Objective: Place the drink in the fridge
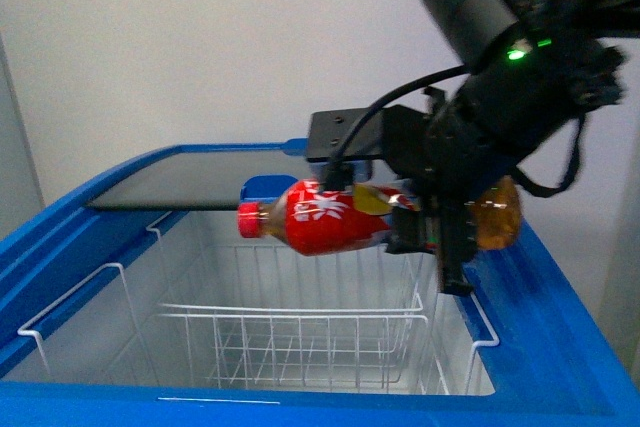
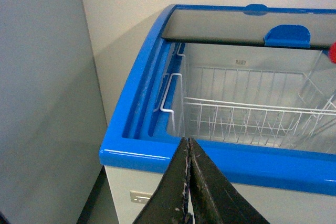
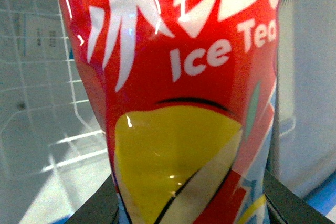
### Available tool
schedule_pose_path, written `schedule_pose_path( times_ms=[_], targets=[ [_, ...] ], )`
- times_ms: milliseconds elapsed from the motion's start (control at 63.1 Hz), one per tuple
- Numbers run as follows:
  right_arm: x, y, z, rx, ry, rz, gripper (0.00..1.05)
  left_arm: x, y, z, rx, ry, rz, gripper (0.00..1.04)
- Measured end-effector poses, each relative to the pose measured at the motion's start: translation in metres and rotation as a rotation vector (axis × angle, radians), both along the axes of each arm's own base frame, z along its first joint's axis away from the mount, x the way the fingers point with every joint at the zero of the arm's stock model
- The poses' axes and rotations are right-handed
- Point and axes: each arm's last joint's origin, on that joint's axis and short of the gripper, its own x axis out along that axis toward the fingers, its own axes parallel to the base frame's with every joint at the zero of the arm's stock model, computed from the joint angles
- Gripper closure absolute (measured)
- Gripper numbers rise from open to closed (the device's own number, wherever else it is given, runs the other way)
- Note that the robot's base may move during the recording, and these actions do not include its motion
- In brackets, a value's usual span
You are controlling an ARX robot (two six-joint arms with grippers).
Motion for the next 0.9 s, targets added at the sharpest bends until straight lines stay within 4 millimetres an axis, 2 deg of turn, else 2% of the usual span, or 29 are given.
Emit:
schedule_pose_path(
  times_ms=[127,301,491,697,903],
  targets=[
    [0.02,0.039,-0.013,-0.03,0.025,0.072,0.63,-0.005,0.0,-0.004,0.0,-0.002,0.0,1.02],
    [0.029,0.069,-0.043,-0.053,0.104,0.124,0.63,-0.01,0.0,-0.007,0.0,-0.006,0.0,1.02],
    [0.041,0.075,-0.066,-0.072,0.127,0.112,0.63,-0.014,0.0,-0.011,-0.001,-0.016,0.001,1.02],
    [0.061,0.068,-0.082,-0.071,0.104,0.058,0.63,-0.019,0.0,-0.011,-0.001,-0.019,0.0,1.02],
    [0.062,0.077,-0.097,-0.056,0.109,0.066,0.63,-0.023,0.0,-0.011,-0.001,-0.02,0.0,1.02]
  ],
)
